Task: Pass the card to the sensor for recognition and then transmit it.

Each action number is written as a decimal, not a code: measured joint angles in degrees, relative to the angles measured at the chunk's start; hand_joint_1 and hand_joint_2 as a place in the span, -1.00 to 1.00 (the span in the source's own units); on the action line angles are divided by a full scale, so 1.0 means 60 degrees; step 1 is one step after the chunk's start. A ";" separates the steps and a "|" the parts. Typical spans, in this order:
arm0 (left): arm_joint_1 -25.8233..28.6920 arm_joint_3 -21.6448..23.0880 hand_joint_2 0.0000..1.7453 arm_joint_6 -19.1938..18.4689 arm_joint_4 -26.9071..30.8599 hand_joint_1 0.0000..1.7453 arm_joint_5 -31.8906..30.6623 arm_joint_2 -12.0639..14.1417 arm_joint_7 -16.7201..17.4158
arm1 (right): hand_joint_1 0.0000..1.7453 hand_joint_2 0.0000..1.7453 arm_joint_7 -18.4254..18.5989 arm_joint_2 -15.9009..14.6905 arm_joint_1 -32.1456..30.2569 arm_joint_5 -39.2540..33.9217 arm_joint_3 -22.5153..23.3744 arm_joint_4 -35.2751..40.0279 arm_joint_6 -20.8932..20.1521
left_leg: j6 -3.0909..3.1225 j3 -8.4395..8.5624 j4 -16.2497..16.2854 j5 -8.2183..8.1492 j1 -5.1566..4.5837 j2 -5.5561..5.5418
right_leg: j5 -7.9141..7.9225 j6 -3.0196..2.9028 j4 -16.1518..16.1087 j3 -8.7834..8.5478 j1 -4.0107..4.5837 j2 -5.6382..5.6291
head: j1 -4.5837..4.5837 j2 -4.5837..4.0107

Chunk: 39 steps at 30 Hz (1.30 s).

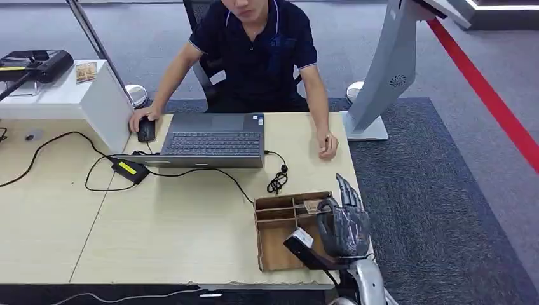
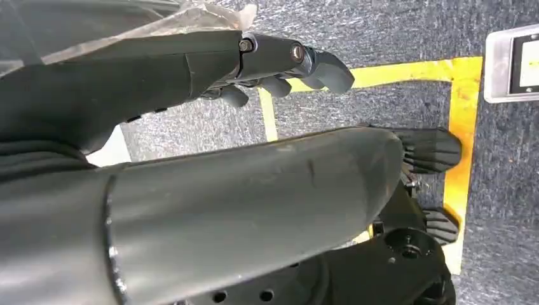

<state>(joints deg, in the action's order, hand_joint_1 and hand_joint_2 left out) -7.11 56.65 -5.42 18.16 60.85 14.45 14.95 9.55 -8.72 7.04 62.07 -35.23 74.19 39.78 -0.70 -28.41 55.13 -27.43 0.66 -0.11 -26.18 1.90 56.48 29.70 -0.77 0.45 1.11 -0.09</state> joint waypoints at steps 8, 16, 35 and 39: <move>0.0032 -0.0004 -1.00 0.0230 0.0000 -1.00 0.0102 -0.0004 0.0058 | 1.00 1.00 -0.3207 0.0973 -0.1235 -0.0491 0.2144 0.2452 0.0051 | 0.0000 0.0000 0.0001 0.0001 0.0001 -0.0005 | 0.0000 0.0000 0.0000 0.0006 0.0000 0.0002 | 0.0000 0.0000; 0.0073 -0.0011 -1.00 0.0306 0.0000 -1.00 0.0084 -0.0015 0.0175 | 1.00 1.00 -0.5891 0.2540 -0.2406 -0.2230 0.4740 0.5858 0.0095 | 0.0000 0.0001 0.0000 0.0000 -0.0001 0.0002 | 0.0000 0.0000 -0.0004 0.0006 -0.0001 -0.0001 | 0.0000 0.0000; -0.0003 -0.0007 -1.00 0.0208 0.0011 -1.00 0.0055 -0.0047 0.0175 | 1.00 1.00 -0.7100 0.4262 -0.2573 -0.2135 0.6342 0.6350 0.0040 | 0.0000 -0.0003 -0.0002 0.0001 0.0001 0.0002 | 0.0001 -0.0002 0.0002 -0.0005 0.0001 -0.0002 | 0.0000 0.0000; -0.0033 0.0000 -1.00 0.0160 0.0015 -1.00 0.0000 -0.0044 0.0171 | 1.00 1.00 -0.6928 0.4247 -0.2443 -0.1920 0.6043 0.5780 0.0011 | 0.0000 -0.0006 -0.0002 0.0002 0.0000 0.0001 | 0.0001 -0.0001 0.0001 -0.0007 0.0000 0.0000 | 0.0004 0.0000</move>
<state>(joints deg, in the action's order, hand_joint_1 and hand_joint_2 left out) -7.31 56.65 -4.46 18.25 60.85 14.19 15.98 -32.02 16.76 -7.61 50.56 1.03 108.87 39.85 -0.70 -28.44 55.12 -27.42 0.66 -0.10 -26.17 1.89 56.49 29.65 -0.77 0.46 1.14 -0.09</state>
